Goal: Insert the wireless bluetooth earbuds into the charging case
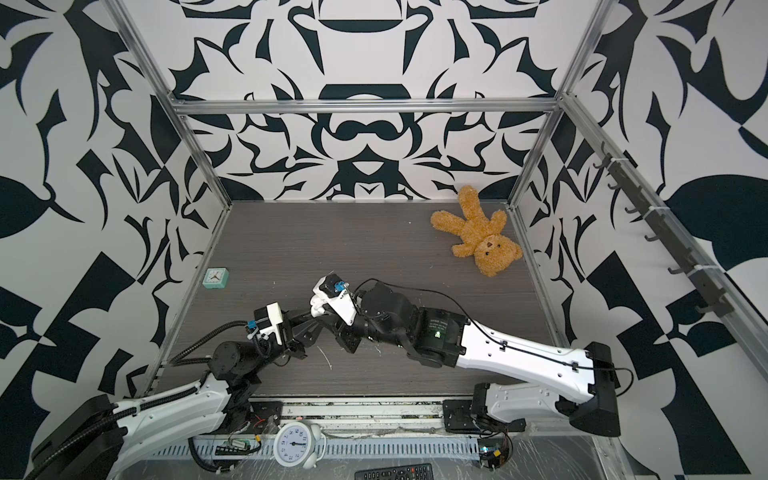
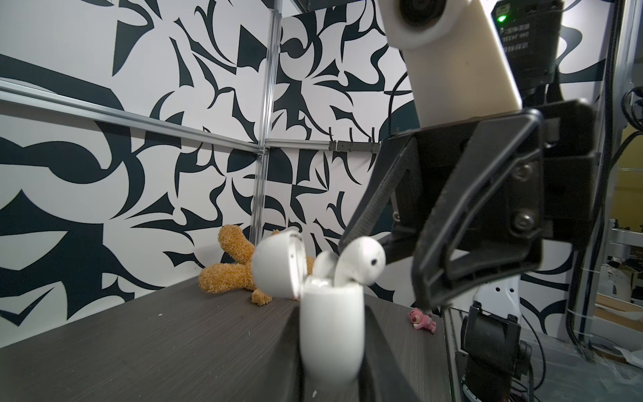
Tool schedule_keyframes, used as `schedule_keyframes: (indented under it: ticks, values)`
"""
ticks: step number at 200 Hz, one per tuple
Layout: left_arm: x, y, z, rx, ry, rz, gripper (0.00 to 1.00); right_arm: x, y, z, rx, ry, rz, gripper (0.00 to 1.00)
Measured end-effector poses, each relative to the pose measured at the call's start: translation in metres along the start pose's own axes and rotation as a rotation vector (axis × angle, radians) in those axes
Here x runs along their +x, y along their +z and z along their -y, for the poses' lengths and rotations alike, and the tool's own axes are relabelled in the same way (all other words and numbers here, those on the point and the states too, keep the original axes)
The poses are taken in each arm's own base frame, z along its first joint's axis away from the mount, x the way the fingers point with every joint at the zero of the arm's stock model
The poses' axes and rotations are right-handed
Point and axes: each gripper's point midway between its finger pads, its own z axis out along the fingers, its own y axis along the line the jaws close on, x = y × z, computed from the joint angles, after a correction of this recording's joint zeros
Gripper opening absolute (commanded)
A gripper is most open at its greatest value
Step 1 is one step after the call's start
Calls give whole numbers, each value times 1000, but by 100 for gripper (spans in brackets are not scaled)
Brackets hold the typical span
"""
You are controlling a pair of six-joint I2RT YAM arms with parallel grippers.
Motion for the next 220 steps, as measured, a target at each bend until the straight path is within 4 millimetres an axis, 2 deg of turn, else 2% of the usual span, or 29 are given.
schedule_keyframes:
  ticks: [220]
  values:
    - [-2,2,1,5,3,3,0,1,-4,0,31,-2,-10,40]
